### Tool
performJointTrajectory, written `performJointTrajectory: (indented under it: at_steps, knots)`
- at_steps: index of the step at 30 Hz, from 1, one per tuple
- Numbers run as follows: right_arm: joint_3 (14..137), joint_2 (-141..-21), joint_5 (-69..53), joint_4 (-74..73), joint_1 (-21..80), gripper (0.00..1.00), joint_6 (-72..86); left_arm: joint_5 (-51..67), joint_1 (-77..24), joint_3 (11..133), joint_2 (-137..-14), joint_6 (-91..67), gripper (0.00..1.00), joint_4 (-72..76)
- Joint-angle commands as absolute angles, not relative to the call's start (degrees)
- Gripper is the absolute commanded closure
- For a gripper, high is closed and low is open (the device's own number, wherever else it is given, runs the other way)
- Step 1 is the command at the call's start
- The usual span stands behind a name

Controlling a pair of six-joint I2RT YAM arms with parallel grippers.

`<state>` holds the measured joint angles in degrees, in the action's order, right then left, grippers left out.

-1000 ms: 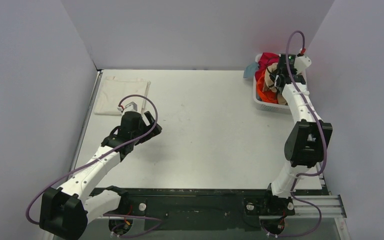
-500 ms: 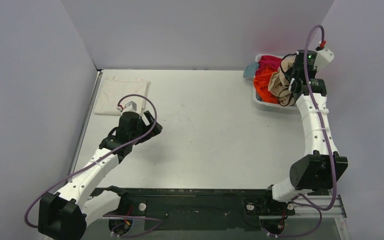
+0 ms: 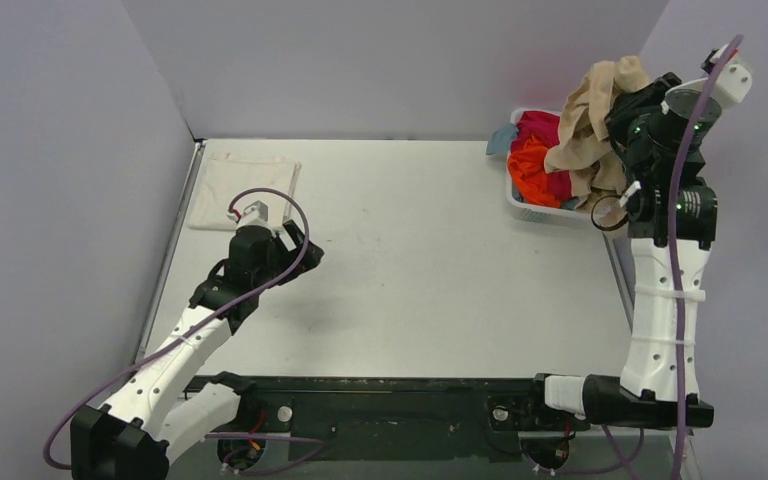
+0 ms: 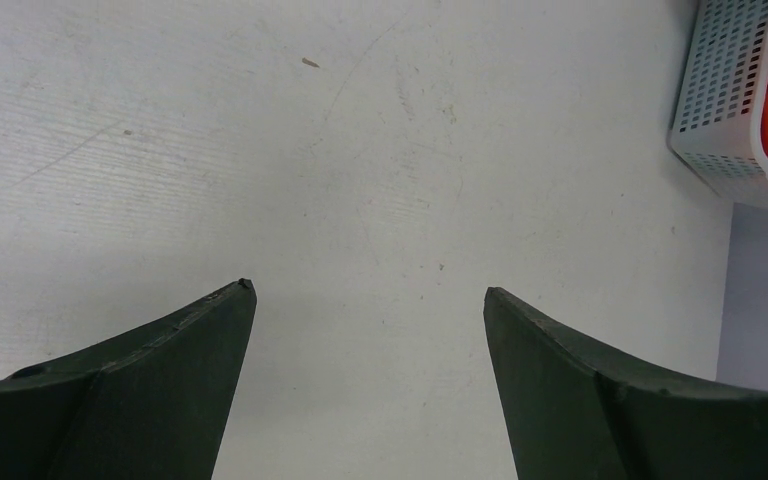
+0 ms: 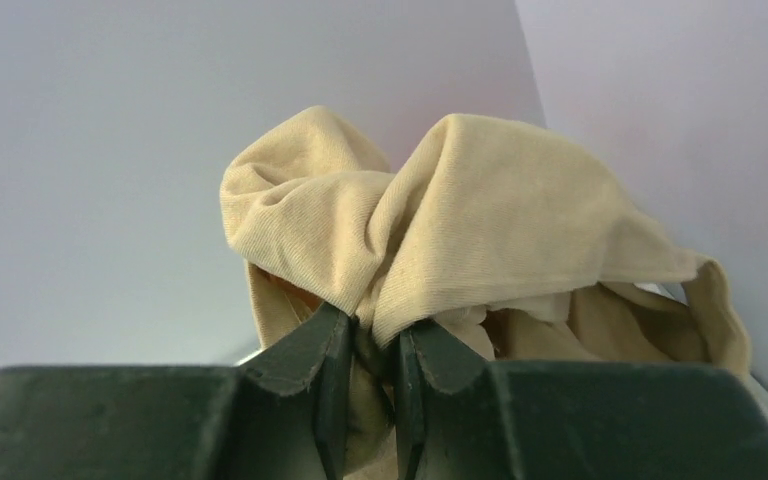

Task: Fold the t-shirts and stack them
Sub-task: Move the tshirt to the center of the board

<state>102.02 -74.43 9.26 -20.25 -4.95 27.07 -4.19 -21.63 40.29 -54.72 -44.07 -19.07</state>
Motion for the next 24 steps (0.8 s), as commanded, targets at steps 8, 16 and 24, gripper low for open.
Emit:
performJointTrajectory:
  at_steps: [8, 16, 24]
  knots:
    - [110.47, -69.46, -14.46, -11.77, -3.12, 1.0, 37.7, -5.52, -21.27, 42.17, -48.3, -42.41, 0.05, -22.34]
    - [109.81, -72.63, -12.31, -15.32, 23.26, 1.0, 34.79, -10.42, -21.27, 45.88, -44.28, -44.77, 0.05, -33.56]
    - [96.9, -71.99, 3.01, -10.35, 42.45, 1.0, 31.27, -15.92, -21.11, 46.64, -38.15, -46.29, 0.05, -45.24]
